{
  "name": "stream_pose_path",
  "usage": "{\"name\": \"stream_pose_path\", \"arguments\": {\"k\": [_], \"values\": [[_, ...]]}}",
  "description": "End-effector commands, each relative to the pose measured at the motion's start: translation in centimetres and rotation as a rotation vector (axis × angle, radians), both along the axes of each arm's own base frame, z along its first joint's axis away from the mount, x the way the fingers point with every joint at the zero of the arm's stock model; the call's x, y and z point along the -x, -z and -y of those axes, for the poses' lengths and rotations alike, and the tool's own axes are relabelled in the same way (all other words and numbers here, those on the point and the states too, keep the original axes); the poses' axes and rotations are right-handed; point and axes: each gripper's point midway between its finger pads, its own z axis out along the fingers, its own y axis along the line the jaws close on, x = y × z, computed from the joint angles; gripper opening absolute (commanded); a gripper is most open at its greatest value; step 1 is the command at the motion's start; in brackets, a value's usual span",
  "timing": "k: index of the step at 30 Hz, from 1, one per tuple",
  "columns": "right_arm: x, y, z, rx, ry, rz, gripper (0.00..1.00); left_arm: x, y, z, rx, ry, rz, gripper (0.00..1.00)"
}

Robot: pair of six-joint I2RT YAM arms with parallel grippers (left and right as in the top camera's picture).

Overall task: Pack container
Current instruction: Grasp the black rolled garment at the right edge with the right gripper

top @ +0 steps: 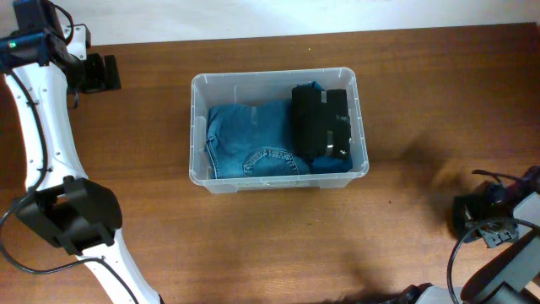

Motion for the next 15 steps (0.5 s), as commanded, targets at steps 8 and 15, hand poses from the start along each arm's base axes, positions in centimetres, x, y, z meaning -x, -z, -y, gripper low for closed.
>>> {"name": "stream_pose_path", "arguments": {"k": [8, 15], "values": [[-10.4, -13.9, -0.2, 0.162, -0.412, 0.273, 0.04, -0.4, 0.5, -0.3, 0.009, -0.001, 0.003, 0.99], [-17.1, -22.8, -9.7, 0.253, -0.801, 0.442, 0.04, -0.4, 0.4, -0.3, 0.008, -0.001, 0.007, 0.99]]}}
